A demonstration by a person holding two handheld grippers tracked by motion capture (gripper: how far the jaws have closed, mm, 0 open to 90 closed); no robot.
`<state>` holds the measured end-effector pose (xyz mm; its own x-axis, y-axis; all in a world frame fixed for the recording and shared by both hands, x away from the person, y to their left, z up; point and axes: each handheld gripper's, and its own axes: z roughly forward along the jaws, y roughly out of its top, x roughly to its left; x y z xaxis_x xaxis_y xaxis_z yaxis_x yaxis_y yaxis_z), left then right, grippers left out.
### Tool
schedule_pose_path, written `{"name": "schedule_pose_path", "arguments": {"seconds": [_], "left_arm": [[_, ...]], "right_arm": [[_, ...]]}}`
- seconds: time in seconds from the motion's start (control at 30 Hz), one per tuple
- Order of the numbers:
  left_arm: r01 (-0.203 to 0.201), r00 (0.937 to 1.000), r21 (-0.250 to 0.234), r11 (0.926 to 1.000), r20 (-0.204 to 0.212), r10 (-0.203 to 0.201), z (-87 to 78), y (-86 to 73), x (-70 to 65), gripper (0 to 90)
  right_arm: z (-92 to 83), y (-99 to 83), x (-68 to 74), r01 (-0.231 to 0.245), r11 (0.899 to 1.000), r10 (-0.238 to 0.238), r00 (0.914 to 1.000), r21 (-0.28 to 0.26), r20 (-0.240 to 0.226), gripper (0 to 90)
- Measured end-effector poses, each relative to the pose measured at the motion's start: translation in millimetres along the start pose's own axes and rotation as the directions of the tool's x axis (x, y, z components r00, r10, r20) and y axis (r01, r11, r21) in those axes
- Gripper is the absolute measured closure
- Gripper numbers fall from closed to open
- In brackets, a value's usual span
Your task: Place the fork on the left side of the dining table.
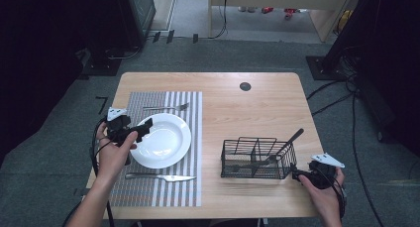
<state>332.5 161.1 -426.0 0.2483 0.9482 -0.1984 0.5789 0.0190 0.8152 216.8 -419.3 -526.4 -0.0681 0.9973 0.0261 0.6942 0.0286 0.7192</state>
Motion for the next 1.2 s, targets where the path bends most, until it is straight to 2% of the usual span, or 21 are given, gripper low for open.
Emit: {"name": "schedule_pose_path", "arguments": {"seconds": [0.1, 0.3, 0.5, 0.67, 0.9, 0.97, 1.1, 1.2], "left_arm": [[-0.015, 0.9999, -0.006, 0.9999, 0.001, 0.015, -8.5, -2.6, 0.9, 13.9], [-0.007, 0.9999, -0.022, 0.9997, 0.014, 0.007, -27.4, -8.4, 5.4, 13.8], [-0.014, 0.9999, -0.027, 0.9995, 0.007, 0.014, -43.7, -20.7, 11.9, 13.8], [-0.024, 0.9995, -0.032, 0.9992, -0.021, 0.024, -53.9, -32.1, 17.6, 13.8], [0.007, 0.9995, -0.004, 1.0000, -0.032, -0.008, -57.9, -59.5, 29.4, 13.8], [0.002, 0.9988, 0.011, 0.9999, -0.048, -0.001, -58.4, -68.3, 32.2, 13.9], [0.012, 0.9989, 0.025, 0.9996, -0.046, -0.010, -60.0, -81.1, 36.3, 13.8], [0.001, 0.9972, 0.060, 0.9982, -0.075, 0.004, -60.1, -87.0, 39.7, 13.8]], "right_arm": [[0.0, 0.0, 0.0, 0.000, 1.000, 0.000, 1.0000, 0.000, 0.000, 4.9], [-0.1, -0.2, 0.2, -0.001, 1.000, 0.001, 1.0000, 0.000, 0.002, 5.0], [-0.2, -0.2, 0.2, -0.001, 1.000, 0.001, 1.0000, 0.000, 0.002, 4.9], [-0.2, -0.2, 0.2, -0.001, 1.000, 0.001, 1.0000, -0.001, 0.003, 4.9], [-0.3, -0.1, 0.2, -0.002, 1.000, 0.002, 1.0000, 0.001, 0.003, 5.0], [-0.3, -0.2, 0.2, -0.002, 1.000, 0.002, 1.0000, 0.001, 0.003, 4.9], [-0.4, -0.3, 0.4, -0.003, 1.000, 0.003, 1.0000, 0.001, 0.005, 4.9], [-0.4, -0.3, 0.4, -0.003, 1.000, 0.003, 1.0000, 0.001, 0.005, 4.9]]}}
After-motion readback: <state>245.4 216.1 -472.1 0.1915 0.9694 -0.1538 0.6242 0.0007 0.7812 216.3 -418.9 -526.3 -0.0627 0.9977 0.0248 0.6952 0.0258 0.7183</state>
